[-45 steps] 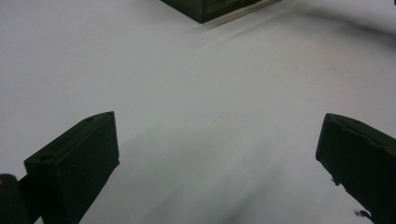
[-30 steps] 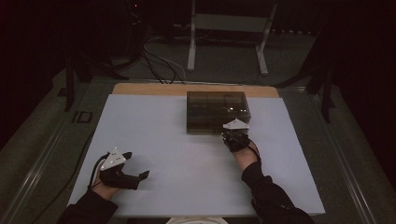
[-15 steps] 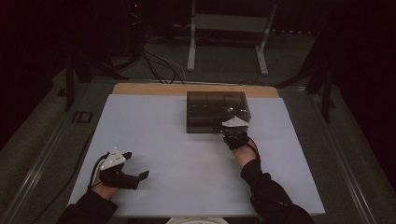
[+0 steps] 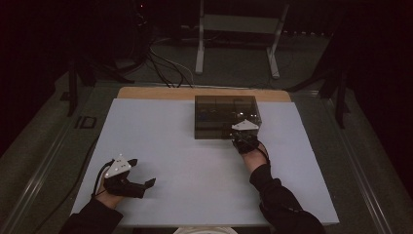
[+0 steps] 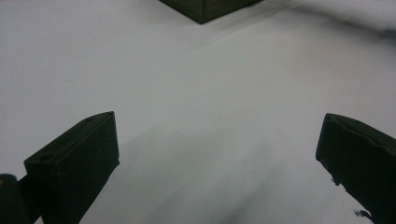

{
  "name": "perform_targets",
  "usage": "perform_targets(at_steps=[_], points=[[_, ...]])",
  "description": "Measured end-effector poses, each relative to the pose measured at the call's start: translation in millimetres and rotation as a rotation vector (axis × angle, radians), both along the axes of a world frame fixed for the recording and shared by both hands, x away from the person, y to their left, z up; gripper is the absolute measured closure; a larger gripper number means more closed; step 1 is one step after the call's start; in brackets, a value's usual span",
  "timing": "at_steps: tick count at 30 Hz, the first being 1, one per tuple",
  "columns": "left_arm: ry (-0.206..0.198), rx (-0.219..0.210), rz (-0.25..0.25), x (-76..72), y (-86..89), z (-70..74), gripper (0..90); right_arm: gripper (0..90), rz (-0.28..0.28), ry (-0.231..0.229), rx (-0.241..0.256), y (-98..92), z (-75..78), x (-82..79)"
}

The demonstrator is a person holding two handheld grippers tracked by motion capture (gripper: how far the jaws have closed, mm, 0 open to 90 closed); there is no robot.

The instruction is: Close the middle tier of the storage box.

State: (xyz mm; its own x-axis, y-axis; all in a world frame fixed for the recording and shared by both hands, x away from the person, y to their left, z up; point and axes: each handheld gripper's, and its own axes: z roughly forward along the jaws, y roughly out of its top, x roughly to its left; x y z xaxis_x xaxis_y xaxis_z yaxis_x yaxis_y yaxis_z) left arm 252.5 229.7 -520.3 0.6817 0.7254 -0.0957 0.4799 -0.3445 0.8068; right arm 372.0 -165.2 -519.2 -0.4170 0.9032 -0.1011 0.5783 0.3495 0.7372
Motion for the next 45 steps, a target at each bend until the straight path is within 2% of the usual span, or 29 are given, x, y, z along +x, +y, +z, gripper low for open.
perform_targets(at_steps=[8,13,16,26,32,37,41,44,45], points=[[-0.003,0.002,-0.003,0.0,-1.2,0.1,0.9,90.0,0.004,-0.009,-0.025,1.6,-0.5,5.4],[0.000,0.004,-0.003,0.4,-1.0,-0.8,0.9,90.0,0.004,0.002,-0.026,1.9,1.1,9.4],[0.001,0.006,-0.002,0.5,-1.5,-1.2,0.9,90.0,0.005,0.007,-0.008,0.9,2.2,10.4],[-0.003,0.004,-0.003,-0.3,-0.9,-0.4,0.9,90.0,-0.006,-0.017,-0.005,4.7,3.7,7.8],[-0.004,0.006,-0.002,-0.5,-1.1,-0.2,0.9,90.0,-0.012,0.006,0.005,-0.7,-3.0,1.9],[-0.004,0.009,-0.002,-0.4,-1.4,0.1,0.9,90.0,-0.014,0.013,0.018,-1.4,-1.5,-1.0],[-0.003,0.004,-0.001,-0.5,-1.2,0.2,0.9,84.6,0.000,0.004,0.033,-0.6,3.3,-5.8],[-0.007,0.005,-0.002,-0.7,-1.3,0.7,0.9,71.9,0.000,0.011,0.060,0.2,5.5,-8.1],[-0.006,0.005,-0.001,-0.7,-1.3,0.3,0.9,68.5,0.001,0.008,0.055,1.1,6.2,-9.0]])
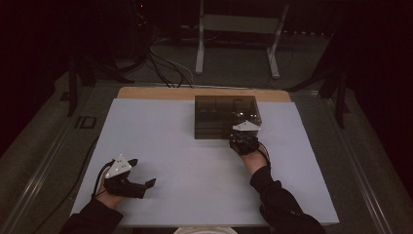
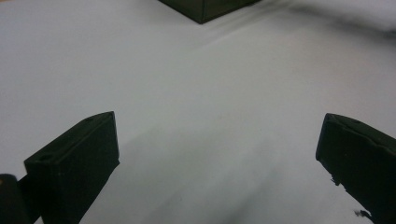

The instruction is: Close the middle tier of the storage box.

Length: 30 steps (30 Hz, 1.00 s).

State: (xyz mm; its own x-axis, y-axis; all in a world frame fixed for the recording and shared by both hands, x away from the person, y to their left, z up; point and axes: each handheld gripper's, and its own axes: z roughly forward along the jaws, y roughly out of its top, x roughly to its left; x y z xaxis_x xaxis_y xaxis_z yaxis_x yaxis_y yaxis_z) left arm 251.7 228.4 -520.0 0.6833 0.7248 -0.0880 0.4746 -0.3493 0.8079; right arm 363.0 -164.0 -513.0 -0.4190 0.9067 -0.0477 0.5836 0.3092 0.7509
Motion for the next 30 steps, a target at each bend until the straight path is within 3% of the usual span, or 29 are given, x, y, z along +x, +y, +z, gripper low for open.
perform_targets(at_steps=[4,8,16,18,23,30], points=[[0.001,0.001,-0.001,0.1,-0.4,-0.4,0.9,52.0,-0.015,-0.032,-0.013,2.9,3.4,-4.1],[0.004,-0.003,0.002,0.2,-0.1,-0.3,0.9,38.4,-0.011,-0.034,0.000,3.5,4.9,-6.0],[0.003,-0.002,-0.003,0.7,-0.9,-0.3,0.9,8.8,-0.006,0.023,0.037,4.5,3.6,-6.0],[0.003,-0.006,-0.001,1.0,-1.1,0.1,0.9,2.4,0.040,0.047,0.046,5.6,4.4,-5.7],[0.008,-0.007,0.005,3.2,-1.6,-0.6,0.9,0.0,0.097,0.077,0.073,8.8,8.1,-5.1],[0.003,-0.008,-0.009,4.1,-3.9,-0.1,0.9,0.0,0.152,0.061,0.085,15.8,13.4,-2.2]])
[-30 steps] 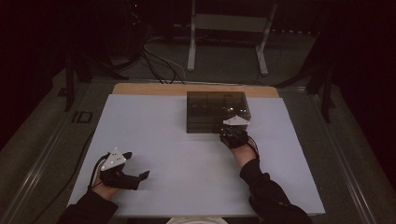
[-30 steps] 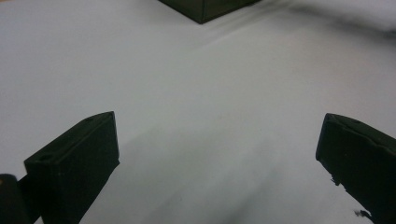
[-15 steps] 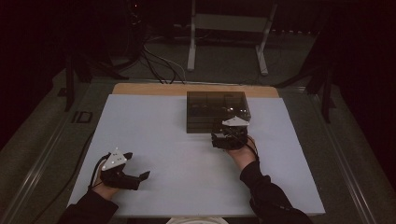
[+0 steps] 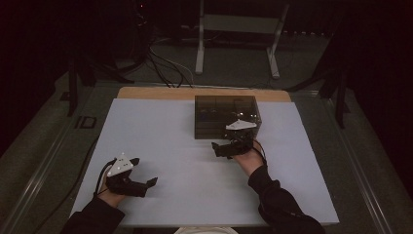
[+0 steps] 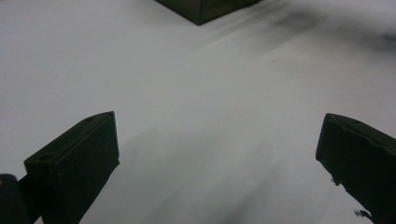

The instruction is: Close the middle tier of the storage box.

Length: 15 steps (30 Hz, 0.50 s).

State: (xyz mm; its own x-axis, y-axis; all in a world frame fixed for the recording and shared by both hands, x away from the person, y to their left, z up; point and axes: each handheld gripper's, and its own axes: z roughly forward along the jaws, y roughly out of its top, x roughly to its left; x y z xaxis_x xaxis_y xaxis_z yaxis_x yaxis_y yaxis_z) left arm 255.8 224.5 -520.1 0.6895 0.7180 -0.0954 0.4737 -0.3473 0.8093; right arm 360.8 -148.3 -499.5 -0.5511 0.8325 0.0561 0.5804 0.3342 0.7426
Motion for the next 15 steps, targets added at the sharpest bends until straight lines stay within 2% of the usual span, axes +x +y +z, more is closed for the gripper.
perform_targets(at_steps=[3,8,12,15], points=[[0.003,0.001,-0.007,-1.0,0.0,-0.8,0.9,0.0,0.049,0.011,0.009,2.3,1.0,1.3],[0.000,0.004,0.000,-3.0,2.3,-0.3,0.9,0.0,0.099,-0.013,0.015,4.7,4.8,0.5],[-0.009,0.001,-0.007,-5.9,2.7,0.8,0.9,0.0,0.137,-0.015,0.028,4.8,8.9,-0.8],[-0.005,-0.003,-0.010,-5.5,3.4,0.6,0.9,0.0,0.171,-0.037,0.026,5.0,13.5,-3.9]])
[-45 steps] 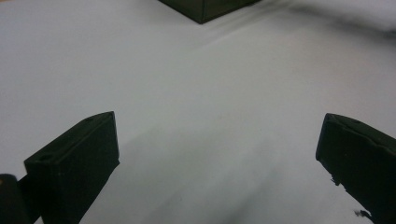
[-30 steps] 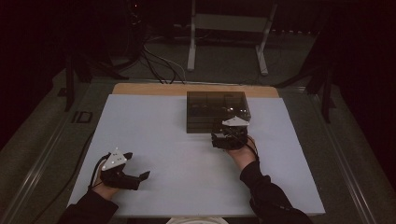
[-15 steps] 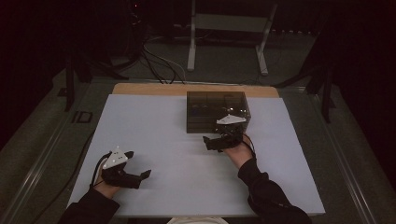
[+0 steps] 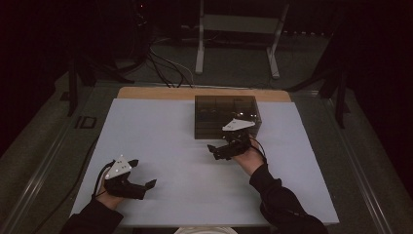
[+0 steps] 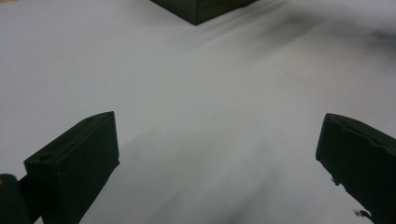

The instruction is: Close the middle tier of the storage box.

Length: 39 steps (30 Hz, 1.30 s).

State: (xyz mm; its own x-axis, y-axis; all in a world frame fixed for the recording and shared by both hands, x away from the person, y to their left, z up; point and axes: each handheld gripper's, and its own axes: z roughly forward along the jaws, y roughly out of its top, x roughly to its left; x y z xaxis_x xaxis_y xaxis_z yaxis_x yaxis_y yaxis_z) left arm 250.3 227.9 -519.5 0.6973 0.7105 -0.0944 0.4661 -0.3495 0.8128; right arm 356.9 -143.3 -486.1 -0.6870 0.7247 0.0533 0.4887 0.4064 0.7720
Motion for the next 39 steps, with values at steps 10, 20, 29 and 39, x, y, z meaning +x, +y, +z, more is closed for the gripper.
perform_targets(at_steps=[10,20,29,39], points=[[-0.006,-0.007,-0.014,-1.3,-1.2,0.9,0.9,0.0,0.070,-0.040,0.004,-12.1,2.8,-12.3],[-0.018,-0.014,-0.030,-2.8,-1.4,2.1,0.9,0.0,0.078,-0.056,0.005,-30.5,-3.8,-27.7],[-0.018,-0.019,-0.035,-3.0,-1.0,2.0,0.9,0.0,0.073,-0.055,0.011,-50.5,-10.1,-46.1],[-0.017,-0.028,-0.039,-2.8,-0.6,1.7,0.9,0.0,0.035,-0.065,0.045,-81.9,-11.3,-63.3]])
